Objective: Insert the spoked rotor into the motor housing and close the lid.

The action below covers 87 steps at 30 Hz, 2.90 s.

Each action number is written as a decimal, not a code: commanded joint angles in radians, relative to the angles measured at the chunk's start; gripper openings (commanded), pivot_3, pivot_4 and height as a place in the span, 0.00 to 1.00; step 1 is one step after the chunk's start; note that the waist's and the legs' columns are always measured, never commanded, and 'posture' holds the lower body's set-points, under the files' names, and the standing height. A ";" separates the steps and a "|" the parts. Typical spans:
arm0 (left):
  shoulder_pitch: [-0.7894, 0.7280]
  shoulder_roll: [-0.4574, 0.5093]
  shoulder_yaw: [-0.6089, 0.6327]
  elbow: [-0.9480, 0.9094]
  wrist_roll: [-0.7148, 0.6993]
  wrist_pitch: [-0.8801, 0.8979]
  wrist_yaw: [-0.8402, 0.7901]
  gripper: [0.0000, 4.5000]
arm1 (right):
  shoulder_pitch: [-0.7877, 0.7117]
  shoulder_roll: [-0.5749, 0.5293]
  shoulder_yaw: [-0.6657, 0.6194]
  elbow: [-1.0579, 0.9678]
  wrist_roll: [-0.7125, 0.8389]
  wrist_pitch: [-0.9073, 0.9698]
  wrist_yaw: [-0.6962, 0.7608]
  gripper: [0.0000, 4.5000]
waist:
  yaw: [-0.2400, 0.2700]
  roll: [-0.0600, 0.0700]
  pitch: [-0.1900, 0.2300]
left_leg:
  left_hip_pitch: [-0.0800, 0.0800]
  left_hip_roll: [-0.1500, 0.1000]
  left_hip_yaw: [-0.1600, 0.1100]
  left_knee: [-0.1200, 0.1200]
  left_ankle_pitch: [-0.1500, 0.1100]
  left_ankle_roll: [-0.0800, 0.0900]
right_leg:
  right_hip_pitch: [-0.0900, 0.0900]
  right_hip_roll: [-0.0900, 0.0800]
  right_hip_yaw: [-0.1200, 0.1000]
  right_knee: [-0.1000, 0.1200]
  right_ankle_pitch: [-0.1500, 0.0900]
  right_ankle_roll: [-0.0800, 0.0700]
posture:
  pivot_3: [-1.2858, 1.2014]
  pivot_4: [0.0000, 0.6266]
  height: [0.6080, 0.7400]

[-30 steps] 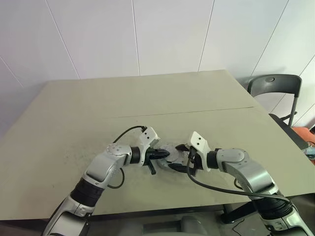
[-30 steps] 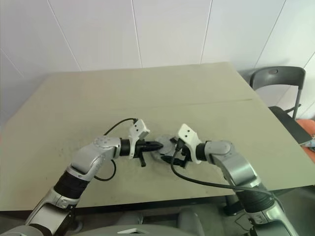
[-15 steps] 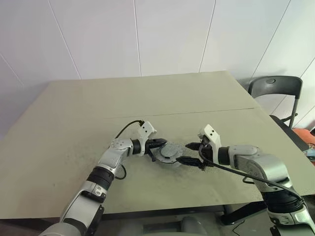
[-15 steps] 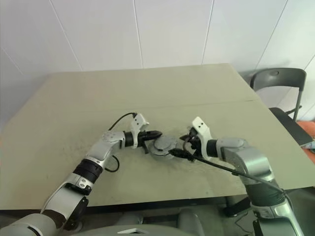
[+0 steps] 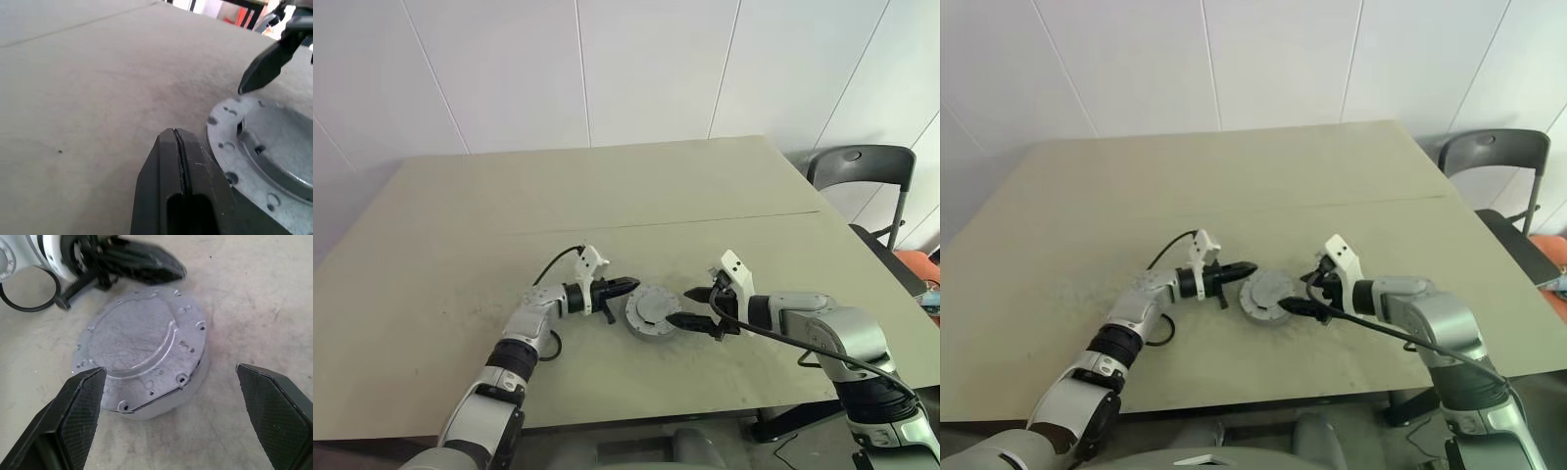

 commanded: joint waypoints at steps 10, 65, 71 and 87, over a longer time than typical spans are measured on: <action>0.009 0.012 0.008 -0.195 -0.089 0.155 -0.136 0.00 | -0.007 -0.020 -0.003 -0.021 0.017 -0.020 0.020 0.99 | -0.001 0.000 0.000 | 0.000 0.000 0.001 0.000 0.000 0.000 | 0.001 0.000 0.000 -0.001 -0.002 0.003 | 0.52 0.00 1.00; -0.036 0.084 -0.153 -0.272 0.056 0.245 -0.173 0.00 | -0.093 0.381 -0.376 0.036 0.307 0.640 -0.261 0.52 | -0.014 0.001 0.000 | 0.002 0.001 0.000 0.000 0.000 0.000 | 0.001 0.001 0.000 0.002 0.000 0.000 | 0.52 0.00 1.00; -0.038 0.079 -0.148 -0.259 0.059 0.230 -0.172 0.00 | -0.092 0.377 -0.364 0.030 0.316 0.640 -0.270 0.31 | -0.024 0.002 -0.001 | 0.002 0.001 0.000 0.001 0.000 0.000 | 0.001 0.001 0.000 0.002 0.000 0.000 | 0.52 0.00 1.00; -0.020 0.035 -0.039 -0.284 -0.042 0.284 -0.111 0.00 | -0.088 0.394 -0.363 0.060 0.293 0.624 -0.295 0.31 | -0.029 0.002 -0.001 | 0.002 0.001 0.000 0.001 0.000 0.000 | 0.001 0.001 0.000 0.002 -0.001 0.002 | 0.52 0.00 1.00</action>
